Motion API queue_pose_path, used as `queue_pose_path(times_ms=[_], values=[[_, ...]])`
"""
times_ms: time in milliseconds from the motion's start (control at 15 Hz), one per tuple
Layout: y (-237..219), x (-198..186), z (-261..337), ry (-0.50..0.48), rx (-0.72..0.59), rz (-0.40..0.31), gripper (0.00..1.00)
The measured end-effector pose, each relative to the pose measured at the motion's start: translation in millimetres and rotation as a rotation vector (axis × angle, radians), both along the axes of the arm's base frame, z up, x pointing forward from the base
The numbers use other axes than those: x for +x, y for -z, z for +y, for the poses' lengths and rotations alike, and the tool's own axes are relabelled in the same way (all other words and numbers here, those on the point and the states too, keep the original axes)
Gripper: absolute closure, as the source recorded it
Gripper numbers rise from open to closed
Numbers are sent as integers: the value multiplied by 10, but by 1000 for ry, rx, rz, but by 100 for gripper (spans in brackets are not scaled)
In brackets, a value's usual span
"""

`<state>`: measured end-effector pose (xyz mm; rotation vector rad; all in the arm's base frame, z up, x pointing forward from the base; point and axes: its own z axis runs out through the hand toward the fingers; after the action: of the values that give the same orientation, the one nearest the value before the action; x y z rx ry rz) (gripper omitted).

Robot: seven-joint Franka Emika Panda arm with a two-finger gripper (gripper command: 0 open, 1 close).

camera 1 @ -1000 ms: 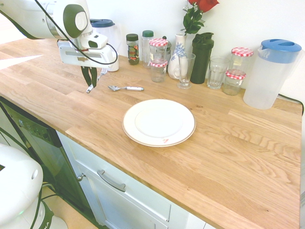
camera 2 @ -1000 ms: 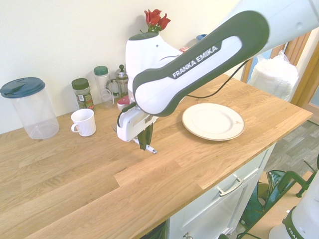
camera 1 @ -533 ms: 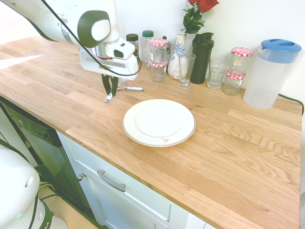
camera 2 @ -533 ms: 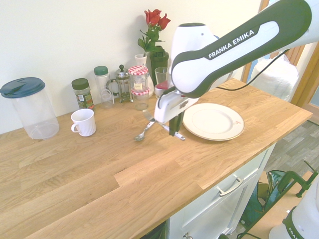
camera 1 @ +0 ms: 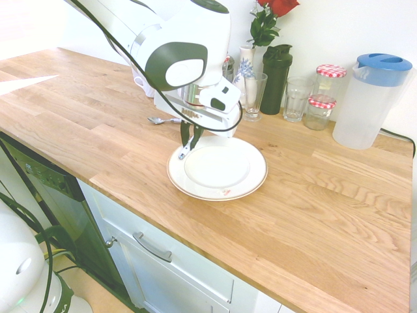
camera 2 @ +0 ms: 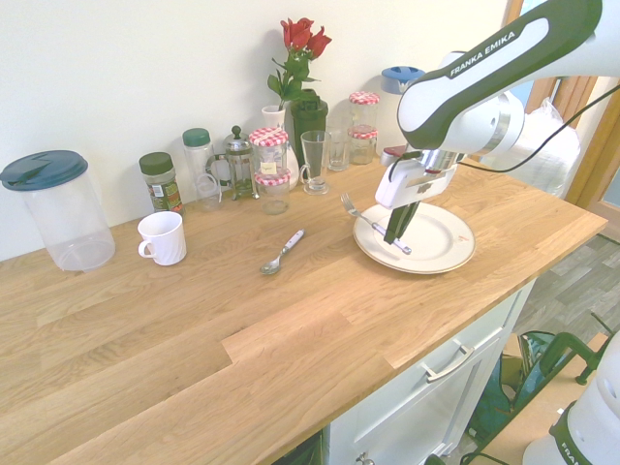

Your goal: Put the fork into the plate

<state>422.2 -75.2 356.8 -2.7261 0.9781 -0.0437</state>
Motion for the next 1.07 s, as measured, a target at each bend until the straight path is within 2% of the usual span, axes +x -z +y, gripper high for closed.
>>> queue_pose_path(times_ms=[533, 800, 867, 1067], values=[[196, 133, -201, 40, 1, 40, 100], [193, 119, -306, 101, -18, 58, 100], [191, 117, -322, 111, -26, 63, 0], [187, 112, -334, 121, -41, 79, 0]])
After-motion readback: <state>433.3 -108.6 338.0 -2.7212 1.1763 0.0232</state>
